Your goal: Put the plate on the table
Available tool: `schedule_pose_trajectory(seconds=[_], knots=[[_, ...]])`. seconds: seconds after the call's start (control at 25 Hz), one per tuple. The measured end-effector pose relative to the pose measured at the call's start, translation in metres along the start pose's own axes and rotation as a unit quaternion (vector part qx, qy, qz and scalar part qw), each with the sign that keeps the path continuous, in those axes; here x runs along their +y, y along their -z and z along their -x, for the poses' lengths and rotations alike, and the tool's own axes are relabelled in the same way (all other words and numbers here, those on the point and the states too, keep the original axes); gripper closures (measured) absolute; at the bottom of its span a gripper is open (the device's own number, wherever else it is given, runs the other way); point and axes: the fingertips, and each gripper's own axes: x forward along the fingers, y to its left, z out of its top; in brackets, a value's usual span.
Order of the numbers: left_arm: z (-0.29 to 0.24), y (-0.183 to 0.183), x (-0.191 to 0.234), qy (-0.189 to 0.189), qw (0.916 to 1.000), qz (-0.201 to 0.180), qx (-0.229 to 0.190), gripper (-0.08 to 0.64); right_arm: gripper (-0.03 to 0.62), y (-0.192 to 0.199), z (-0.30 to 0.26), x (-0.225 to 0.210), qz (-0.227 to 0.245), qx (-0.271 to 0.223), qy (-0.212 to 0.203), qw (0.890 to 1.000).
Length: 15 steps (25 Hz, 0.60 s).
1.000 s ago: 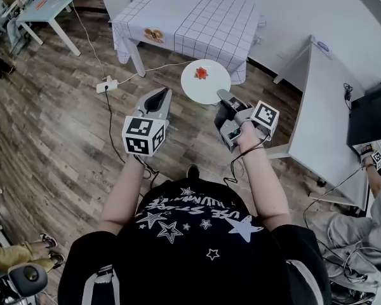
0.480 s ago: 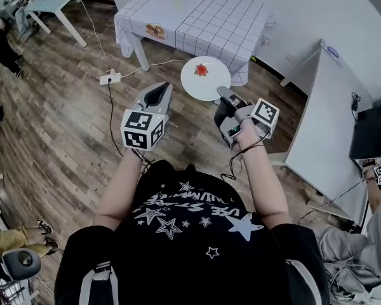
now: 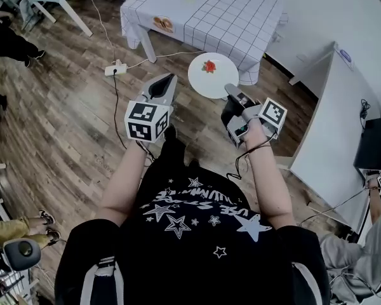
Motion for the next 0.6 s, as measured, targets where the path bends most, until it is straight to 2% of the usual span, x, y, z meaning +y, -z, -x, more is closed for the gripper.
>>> schedule_pose_trajectory(seconds=[0.28,0.6], knots=[[-0.043,0.002,0.014,0.032,0.9994,0.007,0.012,0.551,0.566,-0.031,-0.020,-0.003,0.005,-0.026,0.015,1.000],[-0.082,-0.023,0.072,0.033,0.9992,0.016,0.015,0.551,0.566,-0.055,-0.088,0.014,0.009,-0.020,0.024,0.999]])
